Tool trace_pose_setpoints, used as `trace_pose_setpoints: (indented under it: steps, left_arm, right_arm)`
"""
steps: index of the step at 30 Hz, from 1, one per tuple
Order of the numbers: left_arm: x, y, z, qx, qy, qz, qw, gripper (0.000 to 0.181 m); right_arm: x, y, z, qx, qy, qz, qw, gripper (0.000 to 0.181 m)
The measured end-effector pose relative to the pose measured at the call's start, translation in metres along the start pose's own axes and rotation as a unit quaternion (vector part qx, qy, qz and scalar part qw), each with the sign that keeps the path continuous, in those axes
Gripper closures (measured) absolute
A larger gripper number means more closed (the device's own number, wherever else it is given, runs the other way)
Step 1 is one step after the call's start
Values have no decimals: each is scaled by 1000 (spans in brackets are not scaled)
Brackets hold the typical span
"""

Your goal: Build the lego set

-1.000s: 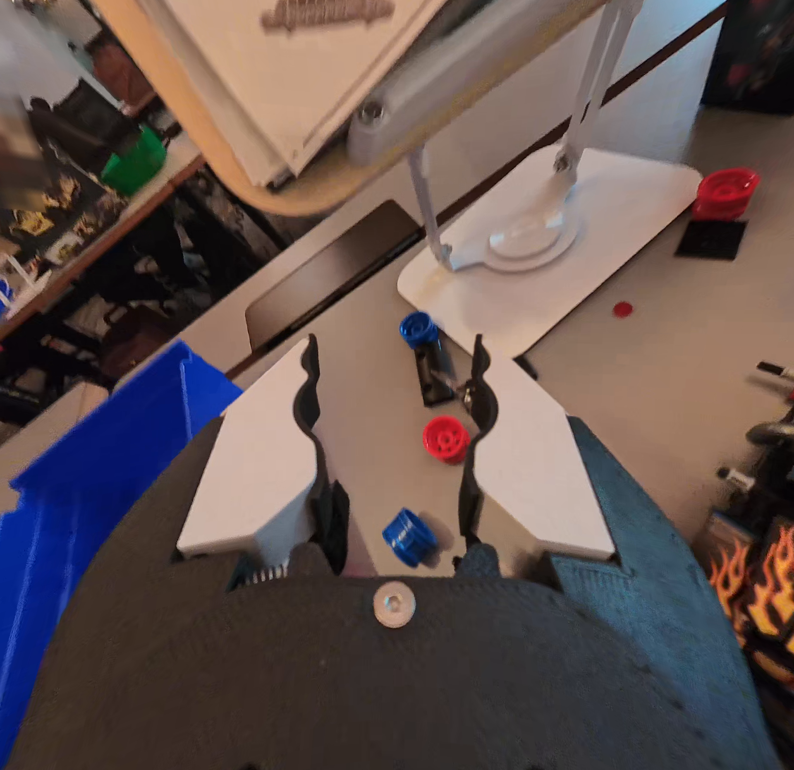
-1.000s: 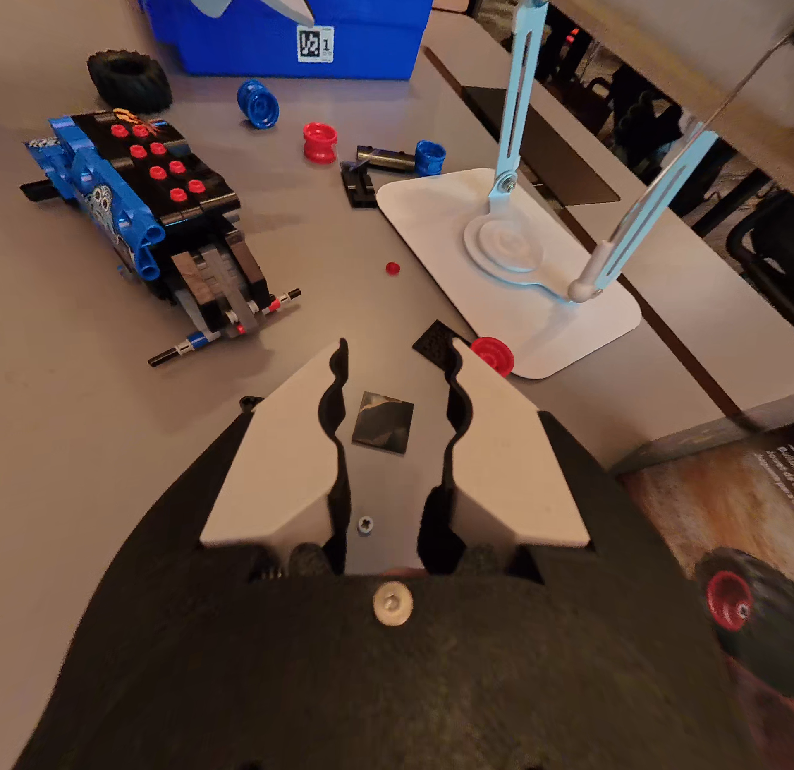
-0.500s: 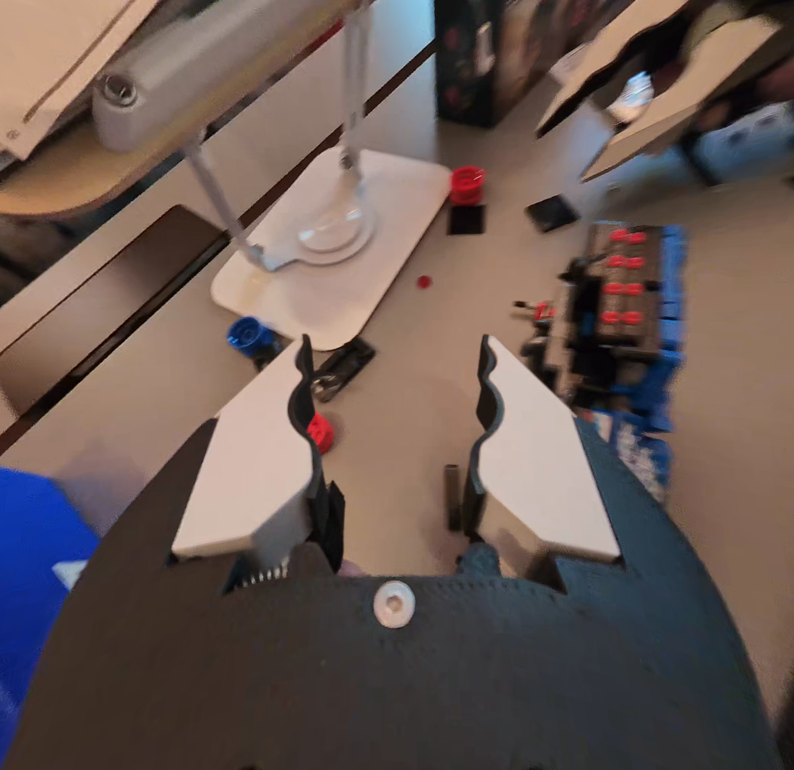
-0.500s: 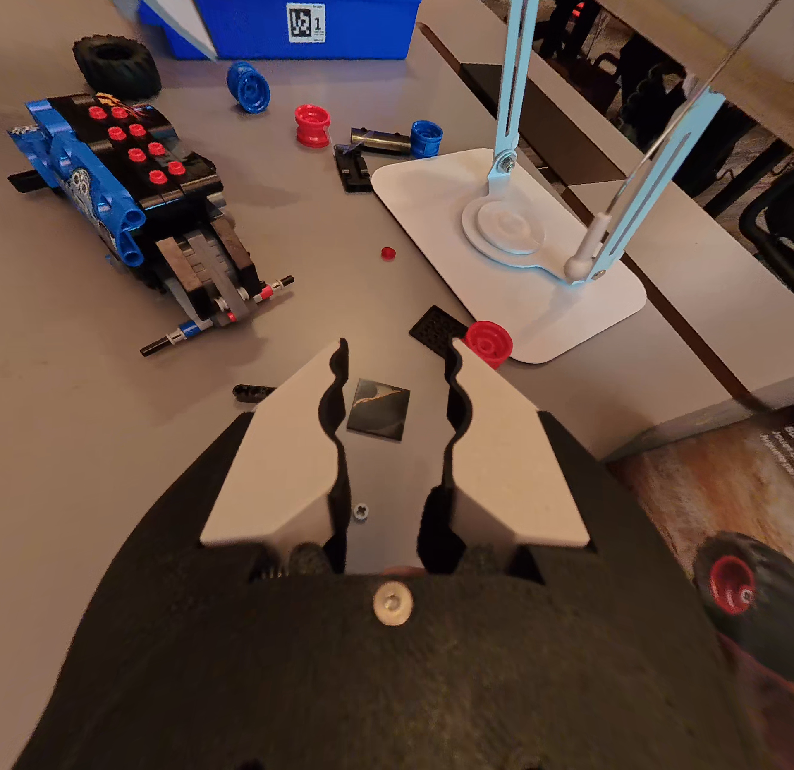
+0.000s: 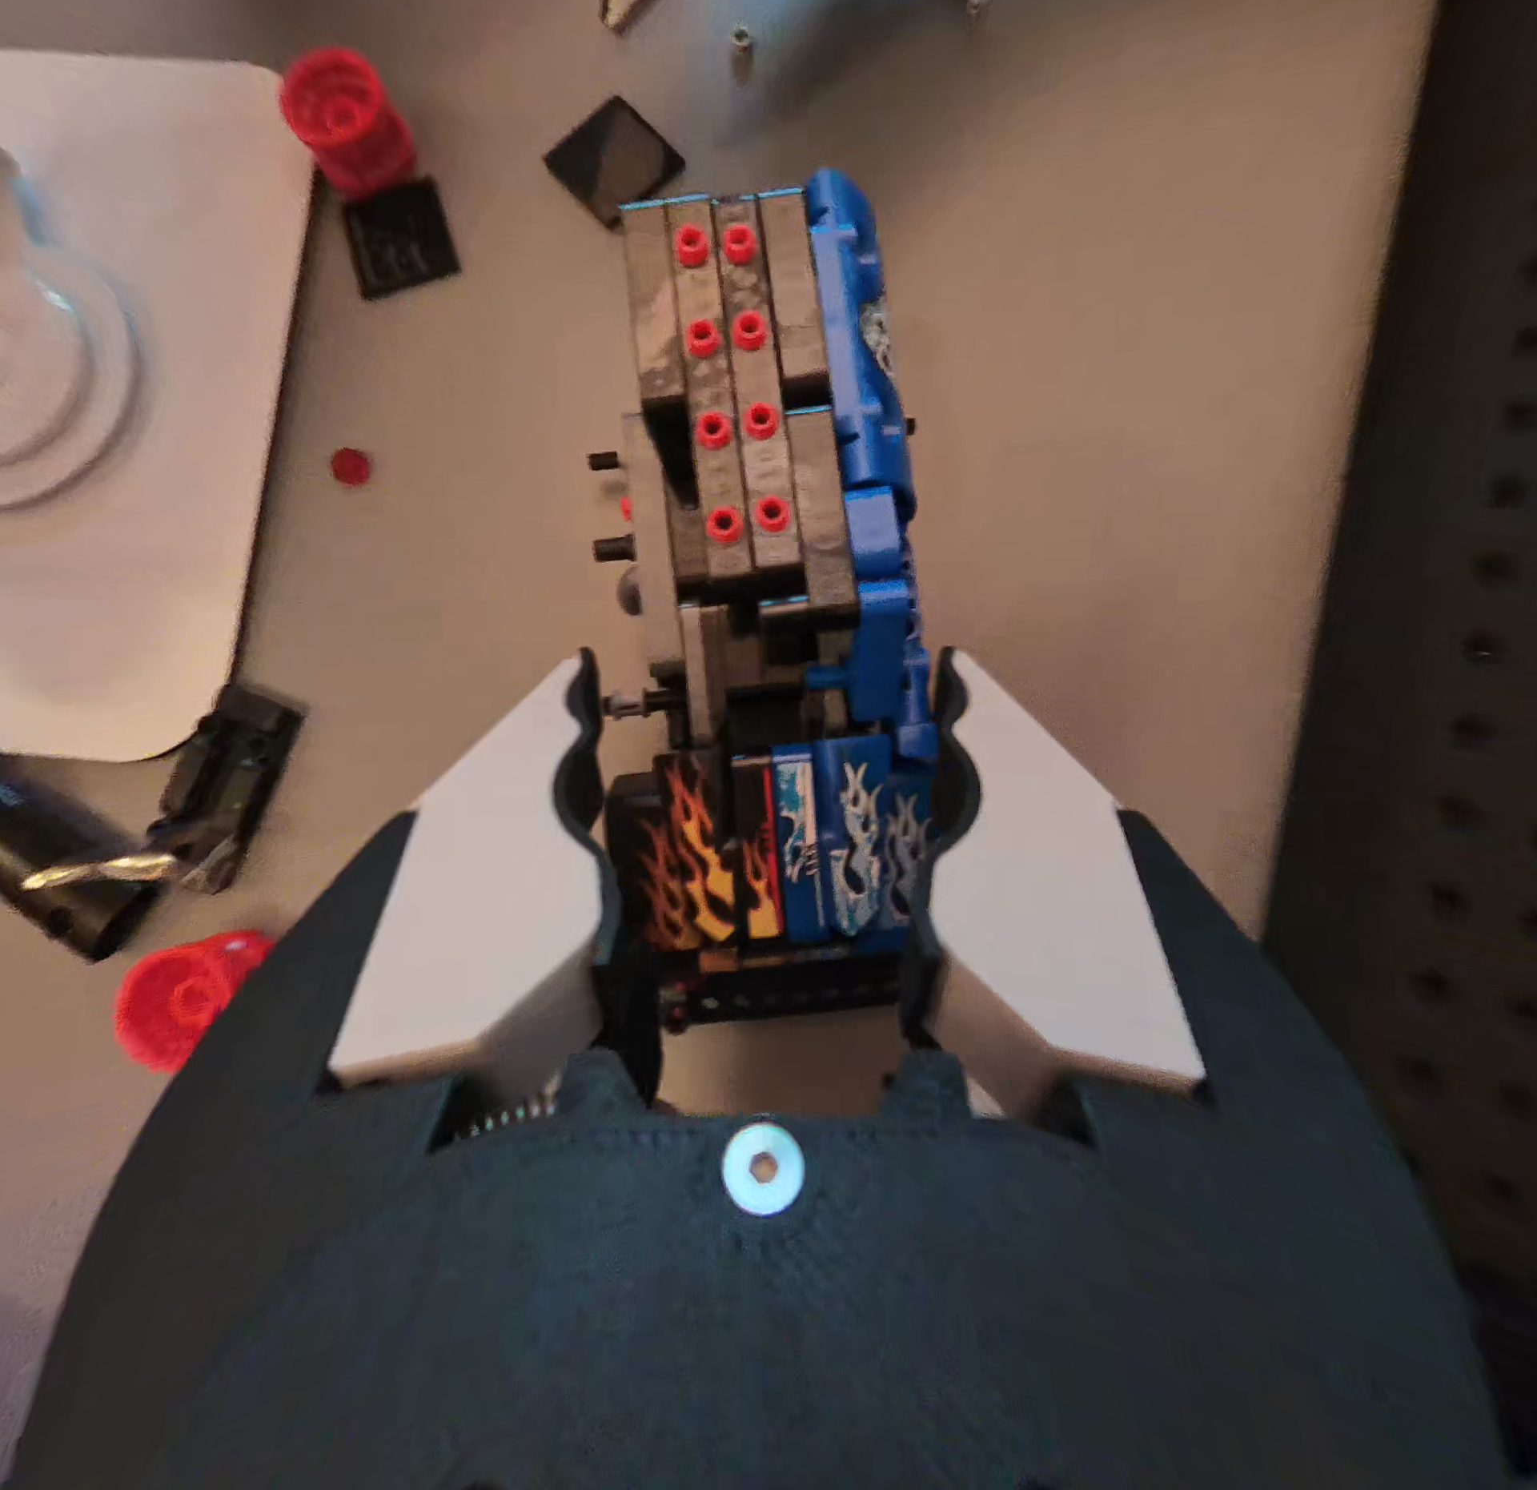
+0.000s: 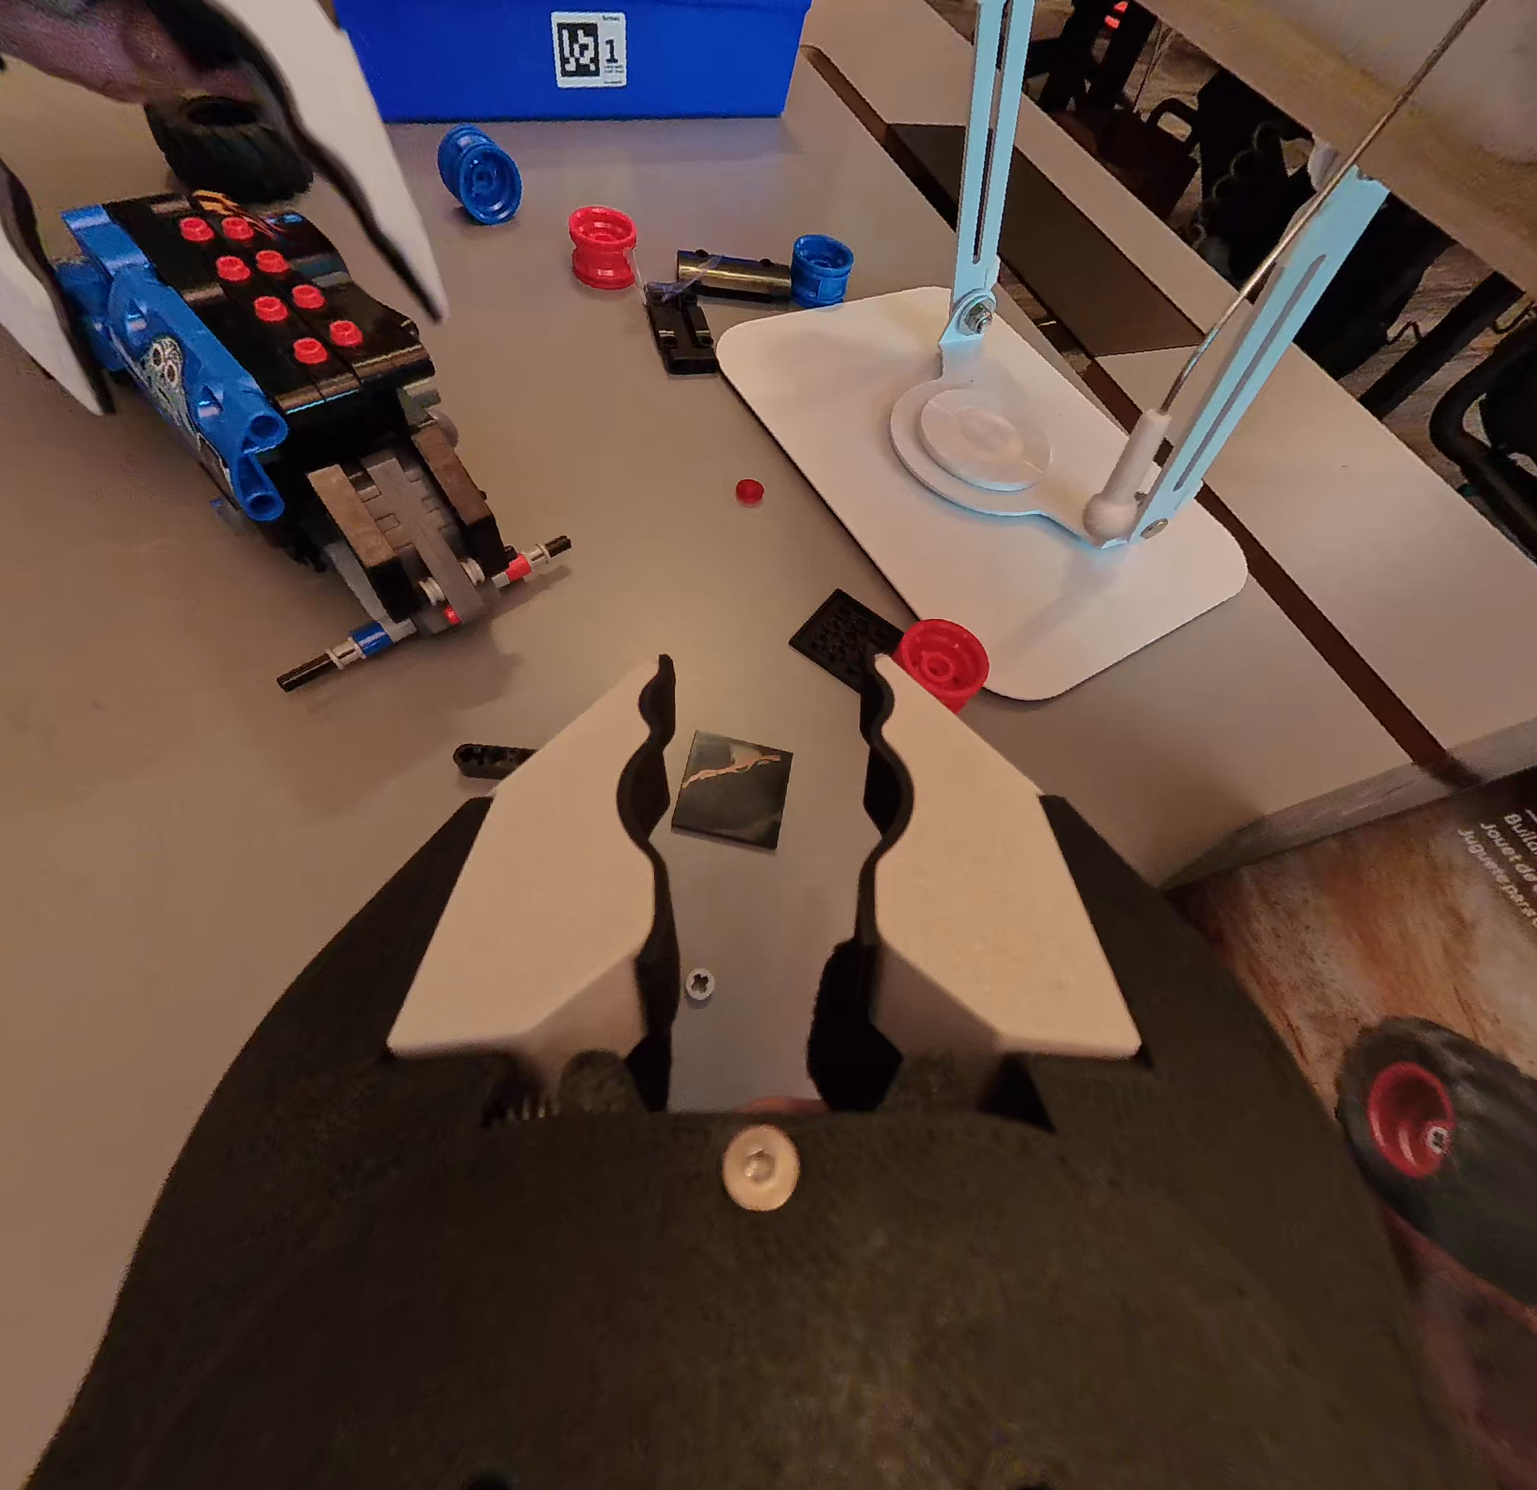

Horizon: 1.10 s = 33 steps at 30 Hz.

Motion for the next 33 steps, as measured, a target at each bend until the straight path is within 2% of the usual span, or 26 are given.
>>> trace_pose_setpoints:
  steps: [1, 7, 11, 16, 25, 33]
  left_arm:
    - [0, -2, 0, -7, 3, 3, 1000, 110]
    - [-1, -1, -8, -16, 31, 34, 999, 113]
    - [1, 2, -12, -52, 84, 62, 993, 117]
    - [0, -1, -16, -117, 161, 94, 975, 117]
    - [-10, 0, -34, -159, 242, 152, 945, 116]
    - [-18, 0, -43, -181, 282, 181, 924, 115]
  right_arm:
    - [0, 0, 0, 0, 1, 0, 1000, 138]
    - [0, -2, -1, 6, 0, -2, 1000, 138]
    - [0, -3, -2, 14, -1, -3, 1000, 138]
    - [0, -4, -5, 24, 0, -4, 1000, 138]
    - [2, -3, -7, 30, 3, -3, 1000, 138]
    - [4, -1, -9, 32, 6, 0, 999, 138]
Point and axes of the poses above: each gripper's, where its closed fingertips meet, y back along the fingers, x out of its top, z = x × y across the jaws, the point moved 10 cm from there along y, back along the fingers, and after that the axes turned 3 degrees about -y, right-handed, at the moved point
